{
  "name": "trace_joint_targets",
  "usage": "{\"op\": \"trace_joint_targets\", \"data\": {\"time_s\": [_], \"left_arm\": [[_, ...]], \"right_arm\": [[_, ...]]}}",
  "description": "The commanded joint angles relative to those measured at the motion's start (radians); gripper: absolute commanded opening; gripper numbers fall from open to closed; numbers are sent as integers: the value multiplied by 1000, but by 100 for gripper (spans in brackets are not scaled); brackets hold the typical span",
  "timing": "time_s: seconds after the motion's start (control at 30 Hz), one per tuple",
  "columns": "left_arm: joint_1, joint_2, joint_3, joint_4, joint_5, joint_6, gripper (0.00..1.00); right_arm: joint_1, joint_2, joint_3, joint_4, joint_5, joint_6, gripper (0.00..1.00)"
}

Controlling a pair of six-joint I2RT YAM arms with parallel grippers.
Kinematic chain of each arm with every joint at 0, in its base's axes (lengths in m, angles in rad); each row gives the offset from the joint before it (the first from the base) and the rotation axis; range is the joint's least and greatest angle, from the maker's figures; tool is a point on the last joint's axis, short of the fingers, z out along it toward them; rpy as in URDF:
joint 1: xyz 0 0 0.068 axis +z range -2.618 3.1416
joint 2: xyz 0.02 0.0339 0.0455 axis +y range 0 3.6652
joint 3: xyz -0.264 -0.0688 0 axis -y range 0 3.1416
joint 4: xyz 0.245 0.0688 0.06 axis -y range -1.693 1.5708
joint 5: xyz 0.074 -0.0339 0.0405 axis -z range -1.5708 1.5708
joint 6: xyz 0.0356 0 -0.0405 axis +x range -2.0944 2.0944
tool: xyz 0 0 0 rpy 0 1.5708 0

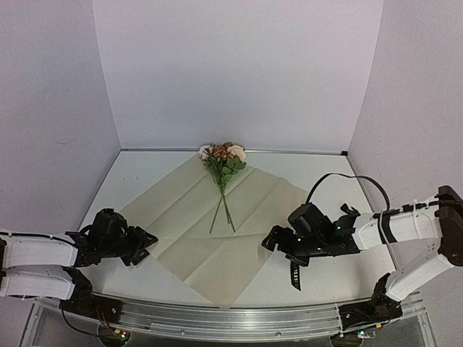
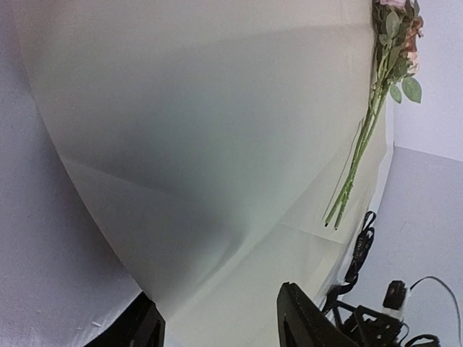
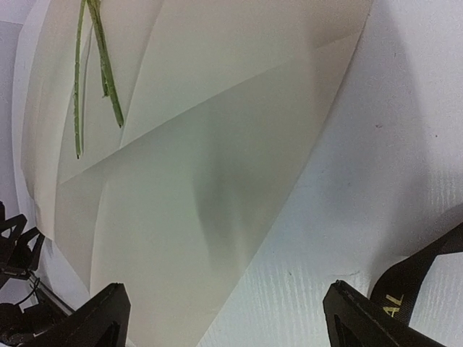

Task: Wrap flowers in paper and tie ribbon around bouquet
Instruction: Move the ribbon to the center of the board, then pick up the bottom corner of the flattened wrapping paper from the center of the board.

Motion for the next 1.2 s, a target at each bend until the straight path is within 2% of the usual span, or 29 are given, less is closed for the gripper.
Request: {"op": "trace_joint_targets", "data": {"time_s": [0.0, 0.1, 0.23, 0.43, 0.7, 0.97, 1.17], "left_arm": [[5, -4, 44, 43, 54, -36, 42], [5, -14, 71, 24, 73, -54, 29], [5, -10, 110, -5, 100, -81, 17], [19, 8, 142, -16, 159, -130, 4], [37, 4, 127, 0, 221, -225, 0], [81, -82, 60, 12, 264, -363, 0], [98, -123, 66, -35, 269, -414, 0]], "right_arm": [[36, -23, -27, 108, 26, 46, 96], [63, -12, -42, 142, 28, 75, 96], [92, -2, -77, 194, 43, 126, 96], [117, 24, -114, 262, 56, 186, 96], [158, 93, -131, 397, 47, 258, 95], [216, 139, -157, 466, 73, 335, 96], [239, 148, -169, 489, 89, 359, 98]]}}
